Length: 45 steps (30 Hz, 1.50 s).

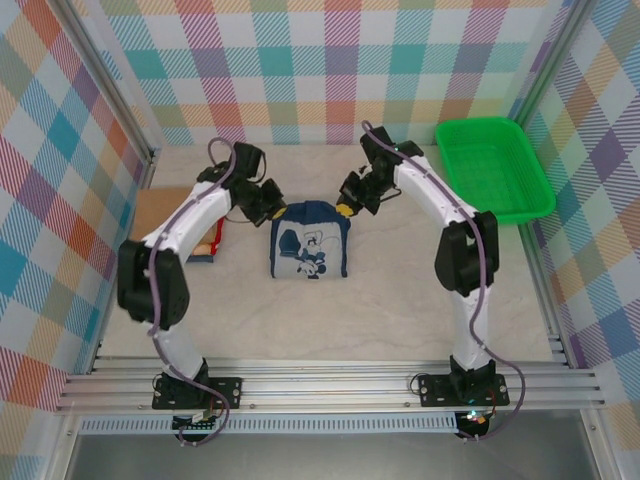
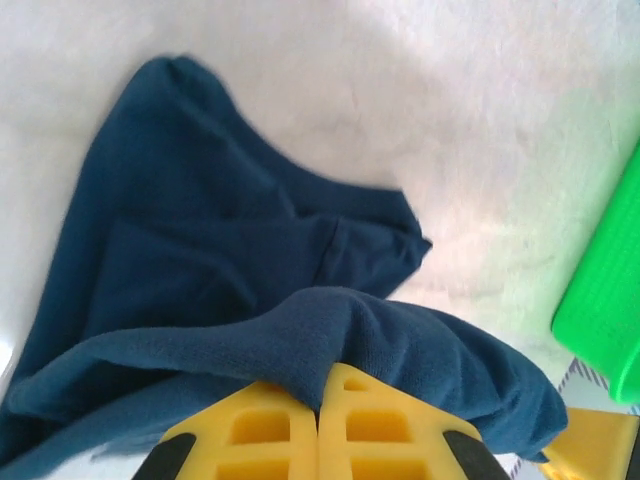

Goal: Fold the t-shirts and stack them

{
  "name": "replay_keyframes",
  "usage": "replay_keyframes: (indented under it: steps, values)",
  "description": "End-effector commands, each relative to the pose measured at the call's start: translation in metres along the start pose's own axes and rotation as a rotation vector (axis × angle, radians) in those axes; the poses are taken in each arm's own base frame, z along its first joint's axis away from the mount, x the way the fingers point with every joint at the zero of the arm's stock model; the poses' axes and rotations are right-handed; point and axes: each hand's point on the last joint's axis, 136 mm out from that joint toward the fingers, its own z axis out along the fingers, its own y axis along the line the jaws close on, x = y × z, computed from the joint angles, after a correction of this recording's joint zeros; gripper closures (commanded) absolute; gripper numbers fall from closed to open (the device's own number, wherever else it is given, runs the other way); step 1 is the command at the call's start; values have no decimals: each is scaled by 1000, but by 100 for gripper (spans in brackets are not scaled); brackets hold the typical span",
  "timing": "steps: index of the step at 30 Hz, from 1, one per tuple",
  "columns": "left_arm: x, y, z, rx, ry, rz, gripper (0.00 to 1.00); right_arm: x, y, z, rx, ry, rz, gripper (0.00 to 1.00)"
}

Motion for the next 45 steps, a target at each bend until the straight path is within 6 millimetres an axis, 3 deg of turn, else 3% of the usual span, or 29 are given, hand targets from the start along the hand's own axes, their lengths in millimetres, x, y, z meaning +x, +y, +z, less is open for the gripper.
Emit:
replay_keyframes:
  steps: [1,2,5,8,9,10,13,17,21,25,33,39,42,45]
  values:
    - [-20,-1,32,-7,20,34,96,-27,-19,18,46,-3,17,100]
    - [-27,1,39,-24,17,34,89,-38,-22,23,55,-20,19,98]
    - [-45,17,42,-130,-21,21,53,-57,-31,23,88,-61,19,56]
    - [-52,16,12,-144,-117,24,40,-62,-23,0,98,-150,-69,37]
    - [-52,17,3,-147,-140,25,40,-61,-23,-8,102,-167,-87,30]
    - [-49,19,-7,-150,-157,24,40,-58,-23,-16,113,-180,-106,29]
    - [-30,30,-9,-121,-121,14,40,-42,-36,-21,119,-183,-102,30]
    - [-11,54,17,-158,-25,37,42,-31,-57,6,117,-118,-59,48]
    - [-19,47,38,-114,-19,82,44,-38,-52,29,85,-95,-74,50]
    - [-24,65,59,-206,0,126,48,-39,-46,48,74,-54,-86,50]
    - [-29,46,80,-94,-18,155,49,-47,-53,74,80,-18,-66,51]
    - [-20,43,91,-97,17,171,55,-51,-54,83,76,-5,-48,61]
    - [-16,43,97,-101,34,179,60,-52,-53,84,75,-6,-44,66]
    - [-15,41,101,-98,39,182,73,-53,-51,84,66,-10,-43,72]
